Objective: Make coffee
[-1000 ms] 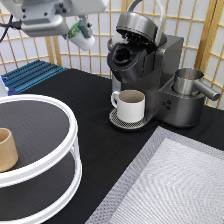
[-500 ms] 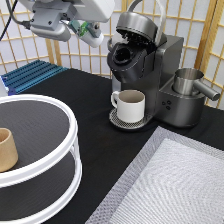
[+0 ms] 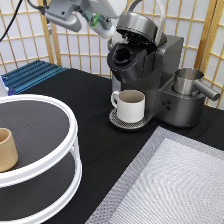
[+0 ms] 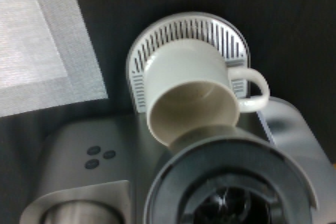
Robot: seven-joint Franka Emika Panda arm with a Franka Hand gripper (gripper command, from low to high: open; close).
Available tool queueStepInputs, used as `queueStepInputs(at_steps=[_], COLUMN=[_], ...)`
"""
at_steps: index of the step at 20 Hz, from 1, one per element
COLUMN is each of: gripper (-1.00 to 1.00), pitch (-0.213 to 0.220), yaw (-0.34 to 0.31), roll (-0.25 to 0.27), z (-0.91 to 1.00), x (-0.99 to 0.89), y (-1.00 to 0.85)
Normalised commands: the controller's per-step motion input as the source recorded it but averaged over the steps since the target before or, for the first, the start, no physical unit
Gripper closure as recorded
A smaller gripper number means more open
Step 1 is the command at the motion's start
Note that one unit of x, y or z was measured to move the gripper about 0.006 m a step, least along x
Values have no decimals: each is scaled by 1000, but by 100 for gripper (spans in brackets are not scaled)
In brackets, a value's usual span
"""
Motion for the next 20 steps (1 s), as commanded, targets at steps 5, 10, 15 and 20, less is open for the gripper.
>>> queueStepInputs(at_steps=[5,10,15,20], gripper=[100,100,100,100], pitch=[17,34,25,44], yaw=[-23,-31,-14,0], roll=[-103,-65,-45,-84], z=[-7,-46,-323,-367], x=[187,234,81,-6], y=[546,67,21,272])
